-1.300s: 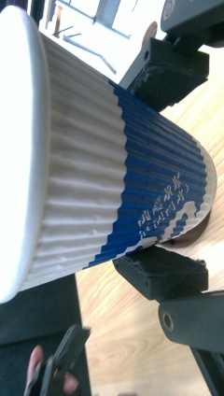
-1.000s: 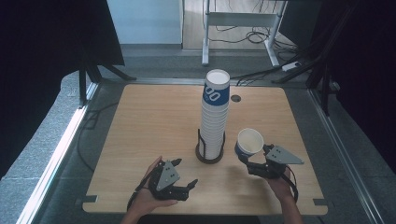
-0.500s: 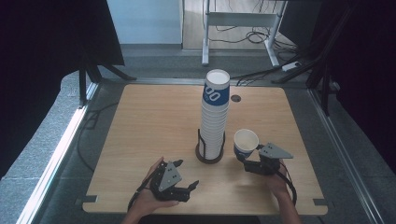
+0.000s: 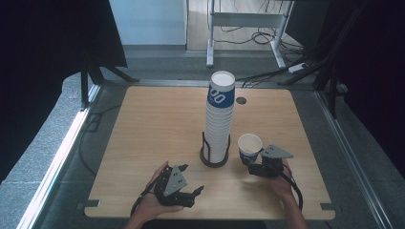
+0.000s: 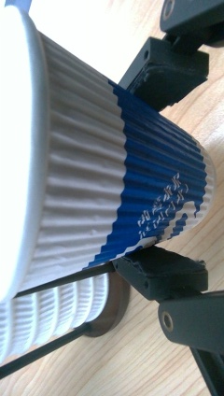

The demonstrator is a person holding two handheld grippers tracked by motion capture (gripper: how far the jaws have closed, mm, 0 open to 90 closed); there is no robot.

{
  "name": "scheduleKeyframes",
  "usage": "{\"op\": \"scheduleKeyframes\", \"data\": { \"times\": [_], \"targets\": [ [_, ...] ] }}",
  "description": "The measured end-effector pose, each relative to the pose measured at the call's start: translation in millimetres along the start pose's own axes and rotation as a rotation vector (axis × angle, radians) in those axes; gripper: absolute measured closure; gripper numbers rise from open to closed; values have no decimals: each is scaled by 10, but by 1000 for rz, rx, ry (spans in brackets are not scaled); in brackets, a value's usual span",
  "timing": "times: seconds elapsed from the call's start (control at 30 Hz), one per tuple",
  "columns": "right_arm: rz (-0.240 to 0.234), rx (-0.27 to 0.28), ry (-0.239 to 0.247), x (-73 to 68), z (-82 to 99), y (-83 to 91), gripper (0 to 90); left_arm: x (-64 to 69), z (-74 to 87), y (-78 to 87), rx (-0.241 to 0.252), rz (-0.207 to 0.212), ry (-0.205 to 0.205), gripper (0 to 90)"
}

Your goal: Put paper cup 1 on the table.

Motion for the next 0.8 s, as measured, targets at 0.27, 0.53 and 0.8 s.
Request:
{"op": "scheduleKeyframes", "data": {
  "times": [0.27,0.53,0.8],
  "targets": [
    [12,-54,-3,17,49,-41,263,-2,3,0,-8,5,-3,169],
    [16,-94,14,4,80,-78,258,10,-1,4,-8,21,-9,169],
    [26,-103,-2,-7,74,-55,135,11,-2,8,-9,22,-10,169]
  ]
}}
Point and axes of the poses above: each handheld gripper's, and its own axes: y roughly backward along the jaws, z roughly out of its underside, x roughly to its right, the point moved 2 cm from there along -y, roughly forward along the jaws, and after that the axes turned 3 degrees about z, right-handed, at the moved point
